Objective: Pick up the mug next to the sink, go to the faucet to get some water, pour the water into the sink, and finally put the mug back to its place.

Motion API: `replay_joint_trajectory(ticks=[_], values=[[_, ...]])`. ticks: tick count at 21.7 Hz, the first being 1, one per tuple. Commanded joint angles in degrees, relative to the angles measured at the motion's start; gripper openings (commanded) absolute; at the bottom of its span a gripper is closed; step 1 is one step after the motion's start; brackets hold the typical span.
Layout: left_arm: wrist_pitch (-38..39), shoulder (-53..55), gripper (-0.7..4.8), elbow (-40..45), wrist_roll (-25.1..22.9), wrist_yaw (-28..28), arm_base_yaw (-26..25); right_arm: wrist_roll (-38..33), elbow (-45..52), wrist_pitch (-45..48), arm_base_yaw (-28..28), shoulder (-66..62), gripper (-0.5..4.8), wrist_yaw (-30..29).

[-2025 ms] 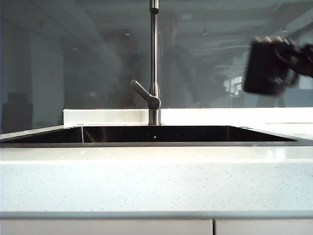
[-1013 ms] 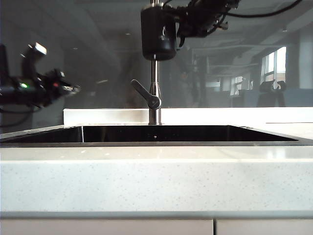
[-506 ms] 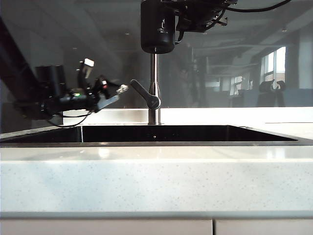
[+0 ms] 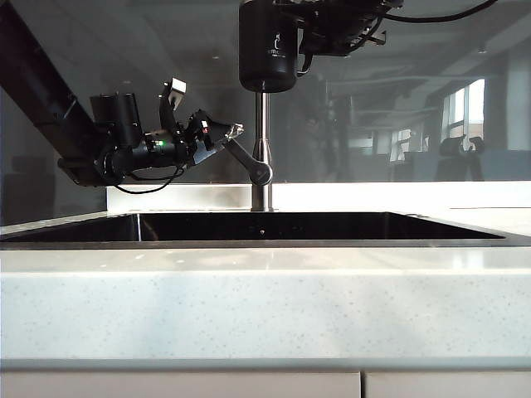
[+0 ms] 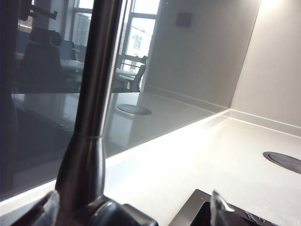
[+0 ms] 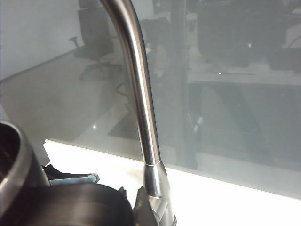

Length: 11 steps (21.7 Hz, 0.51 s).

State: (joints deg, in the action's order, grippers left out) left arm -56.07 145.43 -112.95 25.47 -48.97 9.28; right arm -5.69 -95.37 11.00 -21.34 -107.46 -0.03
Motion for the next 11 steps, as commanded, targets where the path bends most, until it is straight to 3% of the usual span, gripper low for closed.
replay_joint_trajectory(ticks=[1, 10, 11], values=[[1.36, -0.28, 3.98, -0.28, -0.13, -0.28, 0.15, -0.5, -0.61, 2.05, -0.09, 0.52, -0.05, -0.09], [-4.44, -0.33, 3.93, -0.28, 4.13, -6.29, 0.11, -0.48, -0.61, 1.01, -0.09, 0.52, -0.04, -0.07], [-4.44, -0.33, 3.54, -0.28, 4.13, -8.22, 0.09, -0.48, -0.61, 1.01, -0.09, 0.52, -0.04, -0.07]])
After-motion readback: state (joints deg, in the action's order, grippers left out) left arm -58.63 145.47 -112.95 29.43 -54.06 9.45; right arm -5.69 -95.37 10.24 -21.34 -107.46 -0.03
